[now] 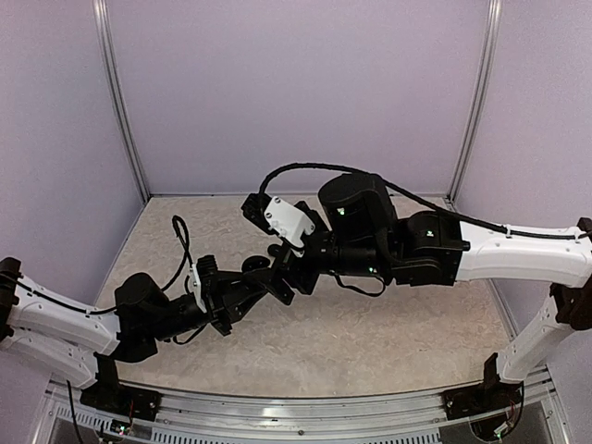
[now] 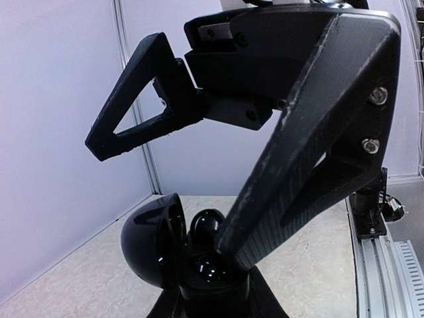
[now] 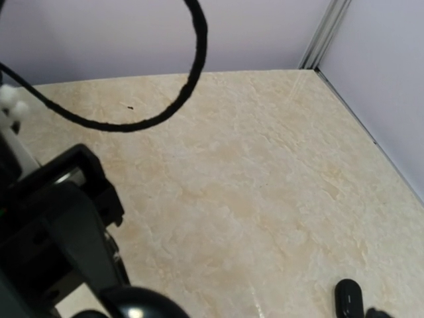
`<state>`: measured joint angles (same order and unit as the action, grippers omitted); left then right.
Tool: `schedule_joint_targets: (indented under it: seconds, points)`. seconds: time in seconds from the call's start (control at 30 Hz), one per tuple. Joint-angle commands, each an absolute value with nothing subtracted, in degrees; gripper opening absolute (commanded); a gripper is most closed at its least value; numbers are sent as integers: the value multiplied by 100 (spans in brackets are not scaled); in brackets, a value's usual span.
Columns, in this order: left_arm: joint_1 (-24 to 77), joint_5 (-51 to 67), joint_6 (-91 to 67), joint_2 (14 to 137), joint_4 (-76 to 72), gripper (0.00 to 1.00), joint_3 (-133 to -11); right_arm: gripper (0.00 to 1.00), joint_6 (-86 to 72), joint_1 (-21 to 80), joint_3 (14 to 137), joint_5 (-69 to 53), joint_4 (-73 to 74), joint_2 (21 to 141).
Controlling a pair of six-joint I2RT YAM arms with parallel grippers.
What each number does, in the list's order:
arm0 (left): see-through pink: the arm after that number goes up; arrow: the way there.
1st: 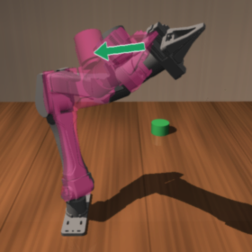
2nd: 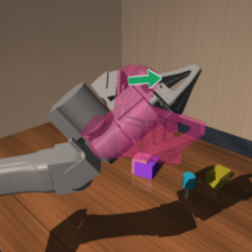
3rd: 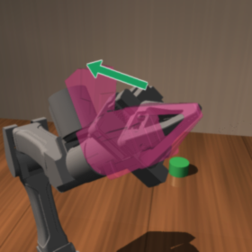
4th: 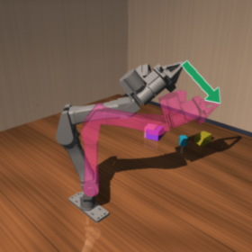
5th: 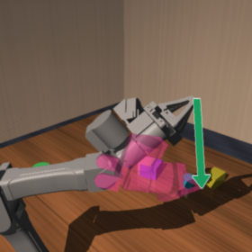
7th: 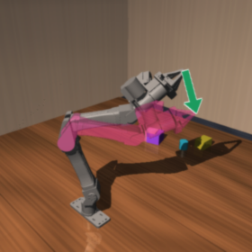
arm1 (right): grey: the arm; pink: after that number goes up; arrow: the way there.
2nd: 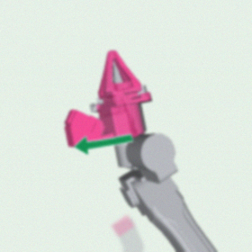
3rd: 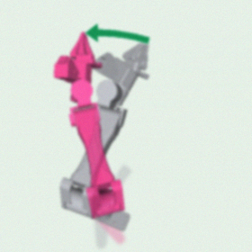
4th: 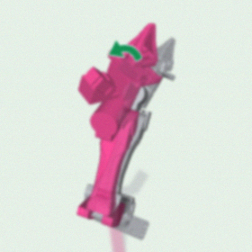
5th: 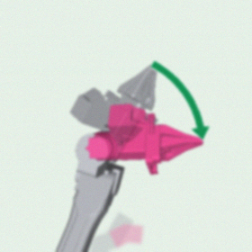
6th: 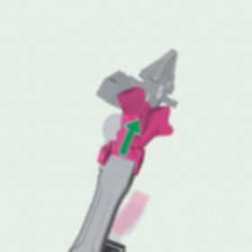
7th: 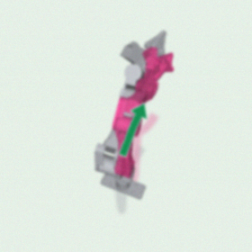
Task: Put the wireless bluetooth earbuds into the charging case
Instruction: Adjust the left earbud in the left side groove of the charging case.
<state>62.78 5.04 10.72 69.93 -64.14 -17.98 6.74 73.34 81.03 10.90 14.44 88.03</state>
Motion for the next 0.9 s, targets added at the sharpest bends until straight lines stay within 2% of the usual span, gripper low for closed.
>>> schedule_joint_targets:
  seconds: [0.0,0.3,0.87]
  points:
    - [6347,537,1145,7026,-6521,7,-1958,100,531,7344,8337,1391,1635,8961]
    - [6395,540,1226,7058,-6491,7,-1982,99,388,7214,8368,1192,1501,9028]
    - [6410,530,1257,7075,-6410,7,-2034,100,70,6728,8178,-444,1042,9054]
